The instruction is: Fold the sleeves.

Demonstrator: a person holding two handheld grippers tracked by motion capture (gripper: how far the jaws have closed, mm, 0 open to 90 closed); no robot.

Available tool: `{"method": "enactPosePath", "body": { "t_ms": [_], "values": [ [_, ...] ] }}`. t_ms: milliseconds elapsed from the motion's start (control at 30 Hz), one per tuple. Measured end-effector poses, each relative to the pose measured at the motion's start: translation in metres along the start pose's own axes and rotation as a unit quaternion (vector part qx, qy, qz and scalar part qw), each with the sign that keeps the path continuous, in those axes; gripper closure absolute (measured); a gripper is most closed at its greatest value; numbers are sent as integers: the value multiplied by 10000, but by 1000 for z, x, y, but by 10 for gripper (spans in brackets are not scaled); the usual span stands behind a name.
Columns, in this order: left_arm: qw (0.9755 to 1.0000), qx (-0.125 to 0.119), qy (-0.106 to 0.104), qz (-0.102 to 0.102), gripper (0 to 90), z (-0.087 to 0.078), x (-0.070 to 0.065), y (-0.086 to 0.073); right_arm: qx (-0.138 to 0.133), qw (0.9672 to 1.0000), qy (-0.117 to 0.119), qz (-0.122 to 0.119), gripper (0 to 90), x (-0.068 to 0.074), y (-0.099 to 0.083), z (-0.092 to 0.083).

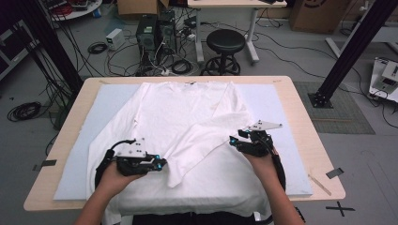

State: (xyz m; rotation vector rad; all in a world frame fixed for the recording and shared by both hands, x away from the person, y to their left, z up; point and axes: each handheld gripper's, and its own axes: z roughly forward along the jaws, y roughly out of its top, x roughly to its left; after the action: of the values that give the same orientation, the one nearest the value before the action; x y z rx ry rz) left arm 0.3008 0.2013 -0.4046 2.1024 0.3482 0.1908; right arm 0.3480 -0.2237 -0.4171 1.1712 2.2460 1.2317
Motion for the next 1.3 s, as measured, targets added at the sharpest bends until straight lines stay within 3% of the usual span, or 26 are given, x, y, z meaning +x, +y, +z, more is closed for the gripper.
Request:
{"method": "enactPosePath", "body": {
  "t_ms": [100, 167, 267, 300, 500, 700, 833, 1000, 1100, 1200, 1300],
  "values": [
    [9999, 51, 77, 51, 864, -18, 5, 1, -16, 10000, -15, 1, 514, -2, 0, -1],
    [9994, 54, 336, 23, 843, -24, 8, -1, -28, 10000, -30, 28, 514, -4, -1, -2],
    [9979, -25, 623, -182, 639, -23, 12, -7, -15, 10000, -64, 72, 514, -6, -2, -3],
    [9978, -78, 635, -200, 624, -22, 12, -8, -6, 9999, -66, 93, 514, -6, -2, -3],
    [9981, -81, 582, -206, 560, -15, 12, -7, 18, 10000, -82, 53, 514, -5, -2, -1],
    [9983, -10, 571, -121, 513, -14, 2, -6, 40, 9999, -94, 65, 514, -7, -3, -1],
    [9970, -1, 724, -262, 503, -24, -7, -22, 8, 9999, -89, 53, 514, -7, -3, -2],
    [9971, 263, 599, -392, 514, -26, -10, -37, 53, 9999, -116, 21, 514, -7, -3, -1],
    [9973, 408, 416, -444, 527, -14, -11, -39, 59, 9999, -120, 4, 514, -6, -4, -1],
    [9953, 810, 270, -451, 554, 9, -14, -41, 88, 9999, -120, -38, 514, -6, -5, 0],
    [9960, 741, 297, -403, 625, 18, -17, -38, 124, 9998, -145, -56, 514, -5, -5, 1]
  ]
}}
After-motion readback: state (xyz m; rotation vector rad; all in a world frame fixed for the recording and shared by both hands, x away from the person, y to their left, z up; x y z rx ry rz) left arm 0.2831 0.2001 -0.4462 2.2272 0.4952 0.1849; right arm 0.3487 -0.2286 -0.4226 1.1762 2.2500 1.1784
